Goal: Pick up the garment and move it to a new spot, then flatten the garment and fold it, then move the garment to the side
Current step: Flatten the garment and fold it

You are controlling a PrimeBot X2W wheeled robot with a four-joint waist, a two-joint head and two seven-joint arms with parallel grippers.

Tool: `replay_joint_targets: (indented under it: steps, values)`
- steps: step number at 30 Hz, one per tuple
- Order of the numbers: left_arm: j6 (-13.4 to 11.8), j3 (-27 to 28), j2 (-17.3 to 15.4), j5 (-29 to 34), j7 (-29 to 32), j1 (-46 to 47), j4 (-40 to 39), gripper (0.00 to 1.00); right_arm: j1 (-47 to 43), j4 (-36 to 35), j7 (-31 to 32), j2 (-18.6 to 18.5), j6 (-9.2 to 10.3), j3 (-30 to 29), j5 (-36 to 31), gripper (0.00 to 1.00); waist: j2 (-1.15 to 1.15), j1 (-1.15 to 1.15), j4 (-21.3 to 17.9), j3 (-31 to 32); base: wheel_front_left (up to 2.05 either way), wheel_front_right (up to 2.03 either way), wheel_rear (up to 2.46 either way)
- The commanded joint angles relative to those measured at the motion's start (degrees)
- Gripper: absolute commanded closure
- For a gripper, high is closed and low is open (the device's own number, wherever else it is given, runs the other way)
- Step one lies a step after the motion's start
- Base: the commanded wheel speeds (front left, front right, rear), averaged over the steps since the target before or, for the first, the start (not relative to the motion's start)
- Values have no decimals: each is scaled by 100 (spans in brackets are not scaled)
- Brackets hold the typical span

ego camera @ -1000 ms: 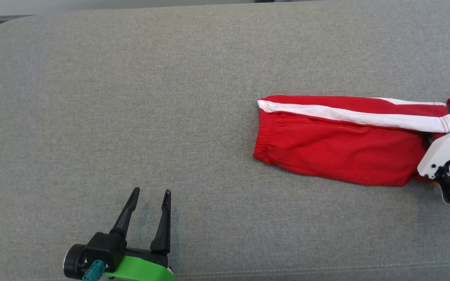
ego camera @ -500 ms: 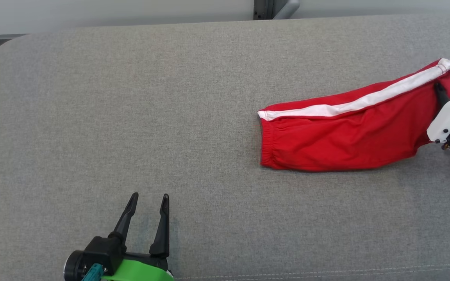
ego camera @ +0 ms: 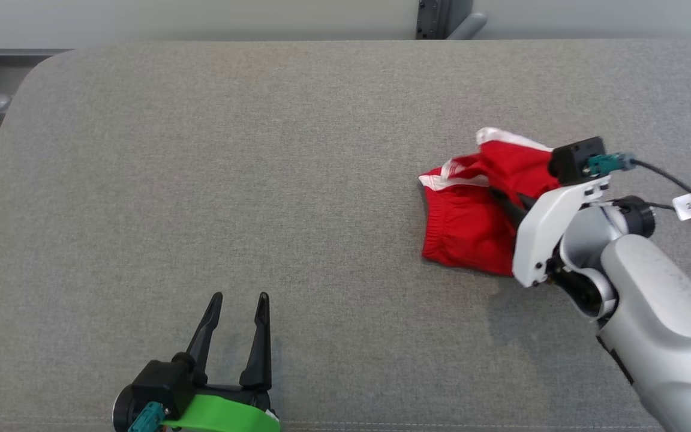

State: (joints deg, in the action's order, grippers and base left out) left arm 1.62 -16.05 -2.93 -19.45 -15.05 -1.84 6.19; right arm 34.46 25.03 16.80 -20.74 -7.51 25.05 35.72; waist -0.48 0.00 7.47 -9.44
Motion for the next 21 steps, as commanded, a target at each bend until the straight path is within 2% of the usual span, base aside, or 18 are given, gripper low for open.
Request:
replay_joint_targets:
  steps: [1,9,18,20,21]
  values:
    - [-37,-12,1,-68,-14,108,-2,0,-122,-69,68,161,5,121,-71,100,48,0,179,-100,0,0,0]
    - [-37,49,1,-39,-14,93,89,0,-135,414,-25,673,4,164,-493,100,48,0,499,-52,0,0,0]
    - [6,11,2,4,-14,-5,121,0,139,1197,-469,1033,4,-250,-1097,100,48,0,523,36,0,0,0]
    - [7,3,2,13,-14,-21,128,0,173,1348,-544,1162,4,-320,-1196,53,48,0,506,58,0,0,0]
    - [5,6,2,18,-14,-30,137,0,177,1393,-569,1217,4,-347,-1214,0,48,0,496,78,0,0,0]
